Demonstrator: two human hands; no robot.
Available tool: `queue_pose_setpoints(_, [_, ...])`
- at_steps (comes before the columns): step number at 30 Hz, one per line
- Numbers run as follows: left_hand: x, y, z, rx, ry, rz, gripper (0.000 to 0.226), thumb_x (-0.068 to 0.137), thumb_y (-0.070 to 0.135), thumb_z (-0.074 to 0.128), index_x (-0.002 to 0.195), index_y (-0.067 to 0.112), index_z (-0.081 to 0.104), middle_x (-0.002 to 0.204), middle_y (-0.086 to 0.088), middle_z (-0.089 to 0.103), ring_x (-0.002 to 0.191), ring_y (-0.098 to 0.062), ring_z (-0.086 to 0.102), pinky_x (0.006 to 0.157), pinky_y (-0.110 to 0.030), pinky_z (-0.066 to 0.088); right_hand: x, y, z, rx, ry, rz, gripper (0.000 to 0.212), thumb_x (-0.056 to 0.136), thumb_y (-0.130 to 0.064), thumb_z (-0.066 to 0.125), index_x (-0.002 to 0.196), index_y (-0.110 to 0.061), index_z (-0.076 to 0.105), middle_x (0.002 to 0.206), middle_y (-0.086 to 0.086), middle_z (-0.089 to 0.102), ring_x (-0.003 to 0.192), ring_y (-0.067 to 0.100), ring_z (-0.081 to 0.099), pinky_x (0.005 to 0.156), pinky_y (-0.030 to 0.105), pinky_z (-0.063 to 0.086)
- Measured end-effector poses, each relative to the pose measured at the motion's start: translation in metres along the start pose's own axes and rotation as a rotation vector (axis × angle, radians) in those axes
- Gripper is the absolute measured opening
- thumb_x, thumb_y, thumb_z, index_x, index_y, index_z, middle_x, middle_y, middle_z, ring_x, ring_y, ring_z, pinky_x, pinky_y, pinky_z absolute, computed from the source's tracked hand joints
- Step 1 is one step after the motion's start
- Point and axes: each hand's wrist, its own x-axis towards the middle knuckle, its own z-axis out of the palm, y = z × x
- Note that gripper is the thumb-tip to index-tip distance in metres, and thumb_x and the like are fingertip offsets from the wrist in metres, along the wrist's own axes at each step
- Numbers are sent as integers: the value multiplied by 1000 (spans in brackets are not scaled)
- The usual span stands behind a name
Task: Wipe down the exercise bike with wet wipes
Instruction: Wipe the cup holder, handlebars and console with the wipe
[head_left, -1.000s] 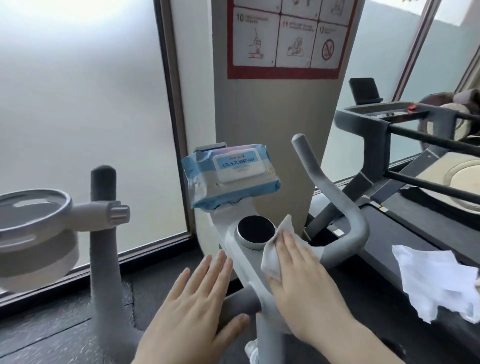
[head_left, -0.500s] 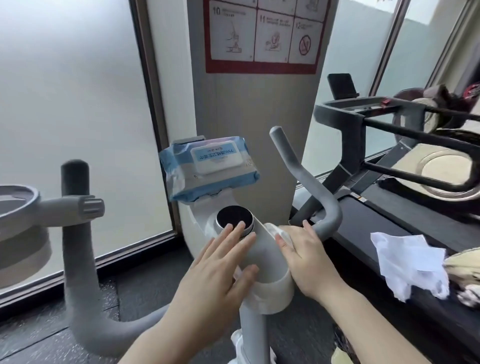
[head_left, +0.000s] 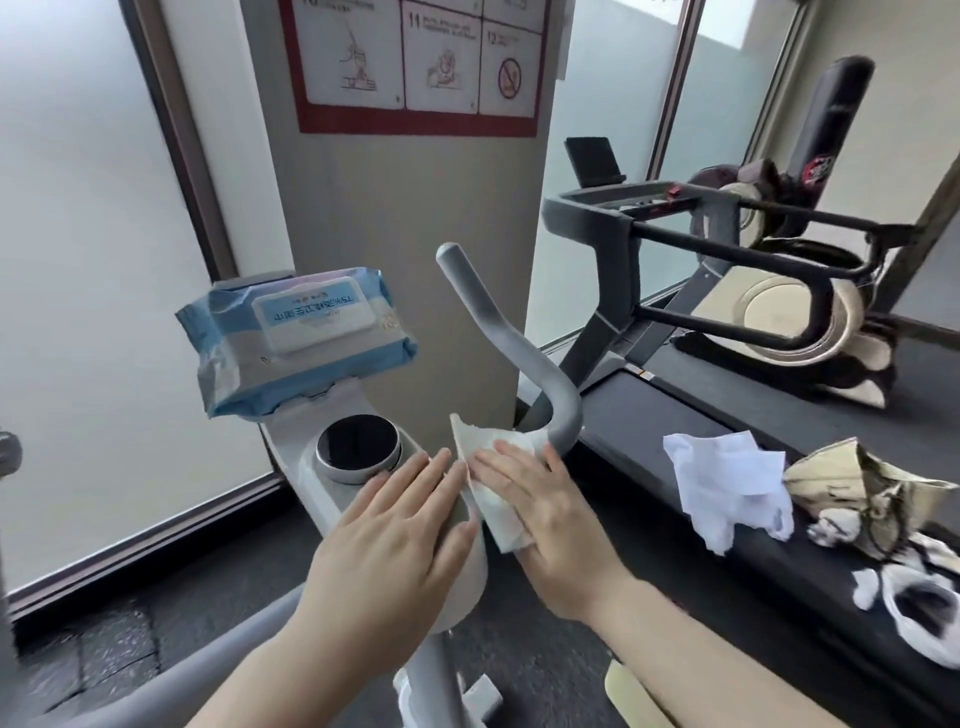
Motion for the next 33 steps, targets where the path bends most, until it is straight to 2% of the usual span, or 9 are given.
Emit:
queue_pose_setpoints(5, [-1, 3, 4, 25, 36, -31, 55, 95, 47, 31, 137, 20, 55, 142, 3, 52, 131, -13, 50, 104, -29, 27, 26, 37, -16, -10, 139, 322, 49, 90, -30, 26, 121, -15, 60, 130, 3, 56, 134, 17, 39, 120, 39, 13])
queue_pose_setpoints(11, [-1, 8, 4, 6, 57, -105, 61, 92, 52, 34, 137, 17, 56, 141, 4, 54, 131, -11, 50, 107, -26, 24, 7, 1, -4, 114, 1, -73, 45, 97, -26, 37, 140, -21, 47, 142, -10, 48, 140, 9, 32, 119, 39, 16])
queue_pose_setpoints(15, [0, 14, -3, -6, 35, -162, 65, 91, 56, 26, 142, 24, 48, 148, 9, 44, 138, -7, 40, 111, -22, 15, 23, 44, -12, 169, 194, 252, 50, 92, -26, 25, 131, -19, 57, 137, -7, 53, 138, 5, 31, 116, 50, 20])
queue_pose_setpoints(17, [-5, 15, -4, -13, 60, -177, 70, 90, 61, 18, 147, 27, 39, 153, 12, 34, 143, -6, 30, 113, -21, 7, 27, 30, -6, 134, 222, 284, 49, 92, -28, 25, 124, -19, 61, 132, -7, 58, 136, 6, 32, 116, 51, 20])
queue_pose_setpoints(22, [-46, -6, -7, 25, 9, -233, 66, 94, 66, 24, 141, 27, 49, 146, 10, 47, 137, -7, 35, 107, -27, 24, 11, -43, -12, 304, -30, 119, 57, 88, -30, 27, 144, -30, 40, 149, -25, 32, 140, -12, 12, 117, 17, -2])
queue_pose_setpoints(24, [-64, -23, -13, 29, -31, -311, 70, 92, 69, 18, 143, 31, 45, 147, 12, 46, 137, -4, 30, 106, -26, 25, 12, -68, -14, 321, -127, 79, 59, 88, -32, 26, 146, -31, 35, 150, -28, 24, 140, -13, 9, 115, 13, -5])
queue_pose_setpoints(27, [-78, -44, -19, 34, -41, -415, 94, 71, 76, -16, 151, 43, 20, 156, 23, 23, 144, 0, 21, 112, -24, 24, 18, -112, 0, 47, -232, -61, 64, 78, -37, 31, 135, -22, 56, 141, -11, 51, 133, 7, 44, 112, 27, 34])
queue_pose_setpoints(29, [-79, -45, -21, 20, -58, -436, 94, 65, 70, -21, 150, 48, 13, 152, 30, 26, 137, 2, 33, 101, -22, 33, 23, -121, 10, -27, -229, -117, 63, 69, -33, 34, 123, -22, 66, 130, -9, 62, 124, 10, 55, 101, 28, 46])
queue_pose_setpoints(33, [-79, -38, -27, 32, 2, -461, 93, 67, 69, -17, 144, 46, 30, 144, 32, 38, 132, 4, 40, 96, -21, 35, 28, -83, -16, 83, -277, -61, 61, 85, -20, 40, 145, -34, 40, 150, -27, 30, 140, -7, 22, 114, 12, 6])
